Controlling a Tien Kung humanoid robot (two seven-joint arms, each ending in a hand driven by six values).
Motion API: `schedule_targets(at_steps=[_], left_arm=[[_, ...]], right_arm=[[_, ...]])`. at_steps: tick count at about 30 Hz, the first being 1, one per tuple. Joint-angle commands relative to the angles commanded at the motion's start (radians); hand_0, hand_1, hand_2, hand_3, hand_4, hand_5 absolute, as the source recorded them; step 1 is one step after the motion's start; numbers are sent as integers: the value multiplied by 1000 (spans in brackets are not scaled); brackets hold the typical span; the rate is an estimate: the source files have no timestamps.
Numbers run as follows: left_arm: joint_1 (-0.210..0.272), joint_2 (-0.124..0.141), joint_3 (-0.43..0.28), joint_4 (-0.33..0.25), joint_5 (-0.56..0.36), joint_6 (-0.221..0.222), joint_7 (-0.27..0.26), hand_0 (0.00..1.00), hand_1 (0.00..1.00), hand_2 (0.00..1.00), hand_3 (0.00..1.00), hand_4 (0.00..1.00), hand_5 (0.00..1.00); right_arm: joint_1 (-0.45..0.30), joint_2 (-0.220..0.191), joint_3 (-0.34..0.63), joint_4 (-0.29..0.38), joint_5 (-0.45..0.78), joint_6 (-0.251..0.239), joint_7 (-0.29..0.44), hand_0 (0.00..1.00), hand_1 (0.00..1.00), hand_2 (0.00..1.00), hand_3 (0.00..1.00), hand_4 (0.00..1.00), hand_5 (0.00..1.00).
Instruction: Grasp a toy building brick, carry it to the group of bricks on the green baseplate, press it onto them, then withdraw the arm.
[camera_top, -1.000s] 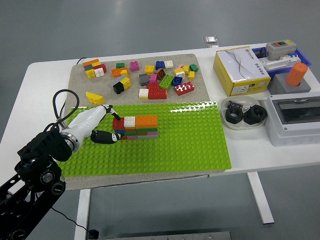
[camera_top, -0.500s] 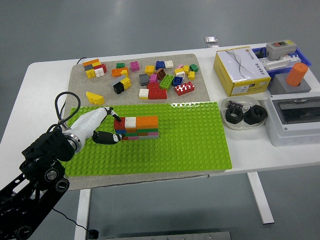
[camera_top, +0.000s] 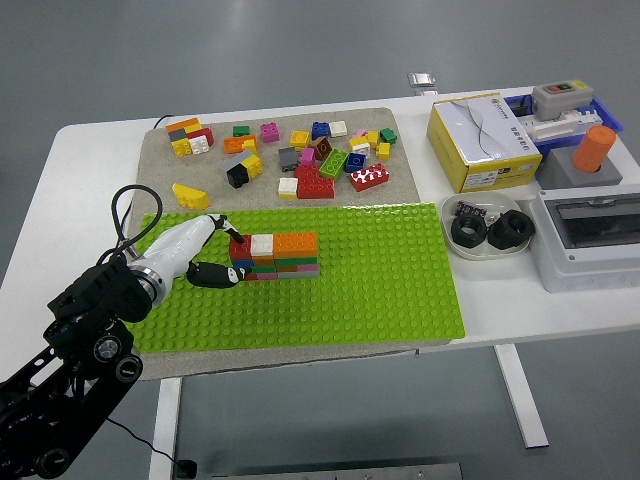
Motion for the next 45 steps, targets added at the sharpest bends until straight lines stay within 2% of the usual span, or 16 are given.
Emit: schedule_targets(at_steps=[14, 21, 22, 28, 29, 32, 38, 45], left_arm=[[19, -3, -30, -8, -12, 13, -16, 991, 974, 966, 665, 766, 250], [21, 26, -51, -76, -14, 11, -13, 990, 965, 952, 640, 750, 243], [22, 31, -52, -86, -16, 12, -10, 981, 942, 916, 564, 614, 146], [30, 47, -65, -126, -18, 28, 1, 981, 942, 916, 564, 614, 146], [33, 48, -70, -130, -18, 31, 1, 980, 931, 901, 548, 544, 89], [44, 50, -89, -139, -19, 43, -8, 980, 931, 901, 548, 544, 89], [98, 58, -164, -147, -38, 133, -99, 973, 920, 898, 555, 534, 73], [184, 79, -264, -122, -58, 269, -267, 960, 899, 882, 565, 536, 62]], right_arm=[[-4, 1, -1, 0, 2, -1, -2, 736, 671, 716, 807, 619, 998], [-7, 1, -5, 0, 10, -3, -4, 735, 673, 719, 807, 620, 998], [-7, 0, -5, 0, 11, -4, -4, 734, 673, 721, 807, 620, 998], [-7, -3, -11, 0, 16, -6, -4, 734, 673, 721, 807, 620, 998], [-6, -3, -13, 0, 18, -6, -4, 733, 673, 728, 807, 620, 998], [-5, -4, -21, 0, 23, -6, -4, 733, 673, 728, 807, 620, 998], [2, -4, -57, 0, 61, -6, 0, 735, 673, 743, 822, 620, 998], [8, 1, -111, 0, 130, -6, 6, 735, 673, 758, 833, 621, 998]])
